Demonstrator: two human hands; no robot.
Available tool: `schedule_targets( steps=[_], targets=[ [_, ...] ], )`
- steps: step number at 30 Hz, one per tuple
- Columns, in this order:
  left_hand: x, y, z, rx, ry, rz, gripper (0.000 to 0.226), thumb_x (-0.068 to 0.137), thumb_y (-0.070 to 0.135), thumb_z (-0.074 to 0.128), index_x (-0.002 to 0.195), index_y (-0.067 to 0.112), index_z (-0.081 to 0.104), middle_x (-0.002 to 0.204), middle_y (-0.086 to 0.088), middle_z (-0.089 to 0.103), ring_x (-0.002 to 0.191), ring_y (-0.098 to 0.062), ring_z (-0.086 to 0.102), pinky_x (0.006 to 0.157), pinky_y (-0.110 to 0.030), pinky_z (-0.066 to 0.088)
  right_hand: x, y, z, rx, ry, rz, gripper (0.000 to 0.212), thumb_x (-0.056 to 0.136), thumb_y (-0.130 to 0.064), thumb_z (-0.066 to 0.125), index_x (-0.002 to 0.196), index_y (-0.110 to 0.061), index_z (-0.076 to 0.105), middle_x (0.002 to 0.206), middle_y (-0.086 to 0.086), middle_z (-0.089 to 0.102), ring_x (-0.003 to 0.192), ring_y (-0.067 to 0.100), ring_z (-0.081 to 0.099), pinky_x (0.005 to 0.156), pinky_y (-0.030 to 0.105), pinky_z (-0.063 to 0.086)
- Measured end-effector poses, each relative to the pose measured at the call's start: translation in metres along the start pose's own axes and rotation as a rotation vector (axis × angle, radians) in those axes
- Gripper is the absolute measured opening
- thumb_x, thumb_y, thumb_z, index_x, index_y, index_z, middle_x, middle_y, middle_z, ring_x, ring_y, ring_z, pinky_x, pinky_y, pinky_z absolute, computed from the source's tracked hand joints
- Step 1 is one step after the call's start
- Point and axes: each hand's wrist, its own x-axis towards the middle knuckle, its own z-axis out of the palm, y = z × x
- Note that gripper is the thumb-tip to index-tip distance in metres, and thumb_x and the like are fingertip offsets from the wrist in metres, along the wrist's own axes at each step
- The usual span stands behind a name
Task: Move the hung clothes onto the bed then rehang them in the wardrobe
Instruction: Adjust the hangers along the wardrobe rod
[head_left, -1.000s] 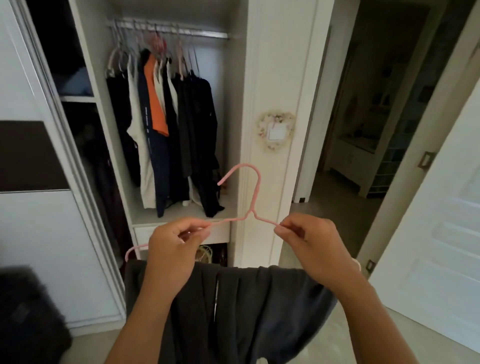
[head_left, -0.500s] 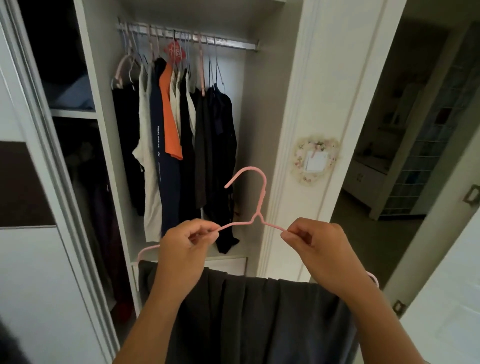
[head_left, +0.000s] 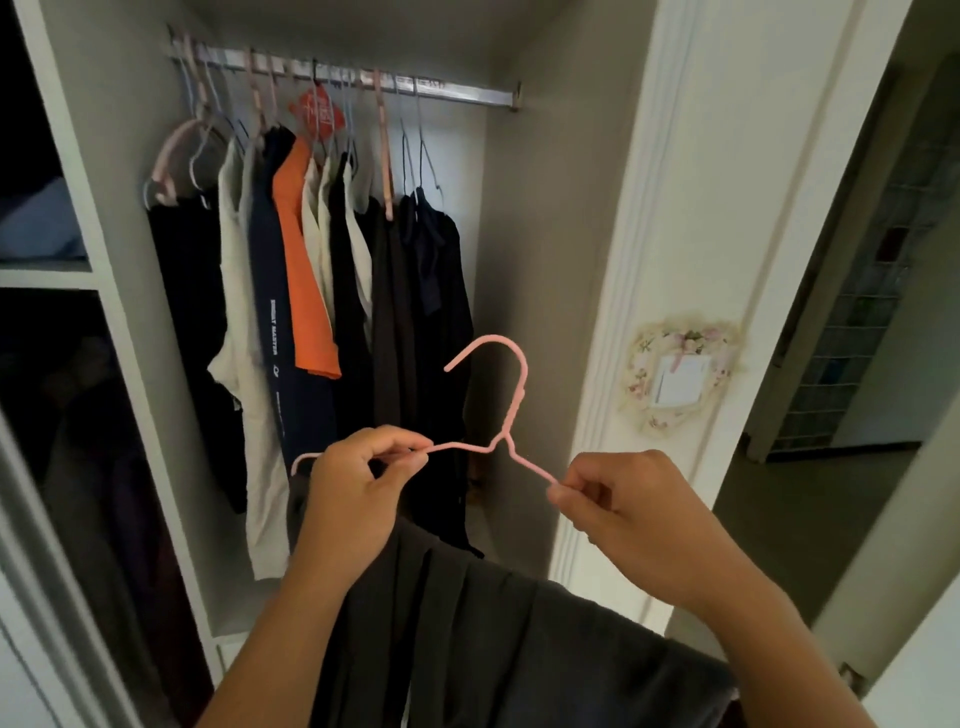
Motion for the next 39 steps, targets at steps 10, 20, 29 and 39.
schedule_targets(
  steps=[10, 20, 29, 39],
  targets=[
    [0.109, -0.032, 0.016, -0.008, -0.091, 0.056, 0.021, 0.089, 0.006, 0.067, 0.091, 0.024, 0.077, 0.087, 0.018, 0.073, 0.091, 0.001, 0.067, 0.085, -0.014, 0.049, 0.09, -0.02, -0.021, 0.103, -0.109, -0.075, 0.026, 0.096, -0.033, 0.06, 0.071, -0.025, 0.064, 0.063, -0.007, 0.067, 0.055, 0.009, 0.064, 0.058, 0.024, 0.056],
    [0.198, -0.037, 0.05, 0.031, -0.238, 0.209, 0.02, 0.091, 0.013, 0.066, 0.099, 0.028, 0.077, 0.091, 0.019, 0.073, 0.09, 0.003, 0.067, 0.09, -0.03, 0.054, 0.139, -0.05, -0.031, 0.222, 0.09, 0.153, 0.033, 0.096, -0.023, 0.06, 0.065, -0.012, 0.064, 0.049, -0.004, 0.062, 0.042, 0.004, 0.054, 0.052, 0.016, 0.046],
    [0.28, -0.014, 0.057, 0.486, -0.545, 0.257, 0.053, 0.1, 0.013, 0.048, 0.15, 0.018, 0.034, 0.158, -0.006, 0.03, 0.146, -0.026, 0.027, 0.117, -0.043, 0.028, 0.201, -0.063, -0.052, 0.127, 0.213, 0.246, 0.038, 0.093, -0.019, 0.061, 0.056, -0.011, 0.065, 0.043, -0.005, 0.057, 0.039, 0.0, 0.051, 0.044, 0.008, 0.036],
    [0.323, 0.005, 0.04, 0.708, -0.45, 0.33, 0.048, 0.099, 0.026, 0.051, 0.141, 0.007, 0.037, 0.146, -0.01, 0.034, 0.136, -0.03, 0.035, 0.1, -0.045, 0.04, 0.305, -0.073, -0.071, 0.056, 0.319, 0.263, 0.031, 0.086, -0.01, 0.063, 0.055, -0.009, 0.065, 0.053, 0.005, 0.061, 0.042, 0.008, 0.051, 0.052, 0.022, 0.045]
  ],
)
